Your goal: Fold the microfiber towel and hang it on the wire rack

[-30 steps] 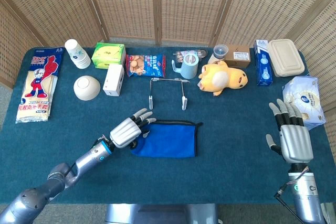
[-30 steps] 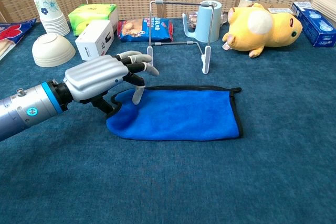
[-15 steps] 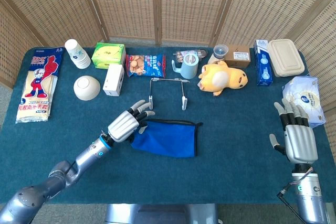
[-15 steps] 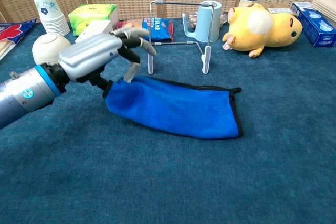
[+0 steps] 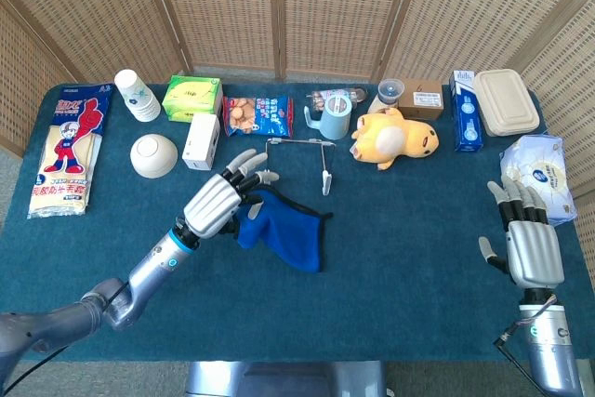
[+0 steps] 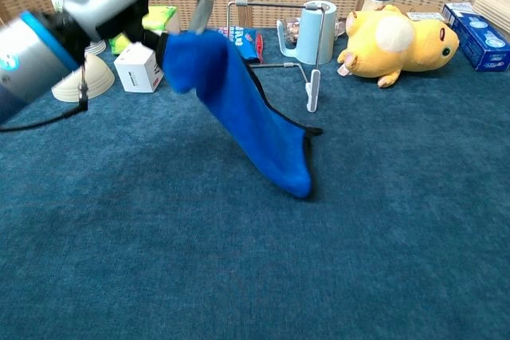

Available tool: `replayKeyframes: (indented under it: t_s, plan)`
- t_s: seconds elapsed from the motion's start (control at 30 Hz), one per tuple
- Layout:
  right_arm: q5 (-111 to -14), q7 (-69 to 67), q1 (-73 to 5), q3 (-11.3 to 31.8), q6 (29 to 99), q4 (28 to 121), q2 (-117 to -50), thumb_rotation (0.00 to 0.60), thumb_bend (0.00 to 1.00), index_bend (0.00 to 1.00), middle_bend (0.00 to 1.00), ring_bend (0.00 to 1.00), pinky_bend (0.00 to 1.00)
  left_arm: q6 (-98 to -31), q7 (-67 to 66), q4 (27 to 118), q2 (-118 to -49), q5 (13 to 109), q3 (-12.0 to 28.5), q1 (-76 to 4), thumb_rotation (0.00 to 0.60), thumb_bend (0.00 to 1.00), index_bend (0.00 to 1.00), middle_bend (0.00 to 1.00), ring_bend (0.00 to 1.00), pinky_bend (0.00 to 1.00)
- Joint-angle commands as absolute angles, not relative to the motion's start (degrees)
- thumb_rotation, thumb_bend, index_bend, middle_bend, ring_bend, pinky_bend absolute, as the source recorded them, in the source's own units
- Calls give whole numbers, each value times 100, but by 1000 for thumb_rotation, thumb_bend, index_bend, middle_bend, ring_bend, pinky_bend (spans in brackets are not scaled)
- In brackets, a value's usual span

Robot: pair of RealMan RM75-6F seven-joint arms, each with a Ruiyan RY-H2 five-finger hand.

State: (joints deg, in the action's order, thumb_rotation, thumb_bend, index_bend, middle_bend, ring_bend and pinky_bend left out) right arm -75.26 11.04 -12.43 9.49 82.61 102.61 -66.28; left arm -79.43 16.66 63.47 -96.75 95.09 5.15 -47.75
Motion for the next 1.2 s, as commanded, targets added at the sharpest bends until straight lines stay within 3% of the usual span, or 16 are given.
replayKeyframes:
  t_s: [0.03,0.37,0.53,0.93,1.2]
  plan:
    - [-7564,961,-1237,948,8232,10126,-6676,600,305,41,14,0,0,-7390,684,7825,-8801,8938,1187,-5052,600,464,730,280,44,0]
    - [-7638,562,-1224,922,8139,9706,-6813,600,306,41,14,0,0,-6592,-620,9445,-8215,7110,2356,-5364,600,481,733,278,44,0]
    - [-7711,390,-1188,887,8140,9569,-6848,600,304,41,14,0,0,-6560,-1313,9814,-8158,6421,2596,-5490,600,491,735,280,44,0]
    - [-7749,129,-1052,868,8225,9433,-6835,600,306,42,15,0,0,-6396,-2095,9503,-8455,4990,3065,-6087,600,502,737,274,37,0]
    - [-7735,74,-992,861,8244,9396,-6830,600,305,42,14,0,0,-6303,-2227,8834,-8805,4654,3142,-6483,600,507,737,268,35,0]
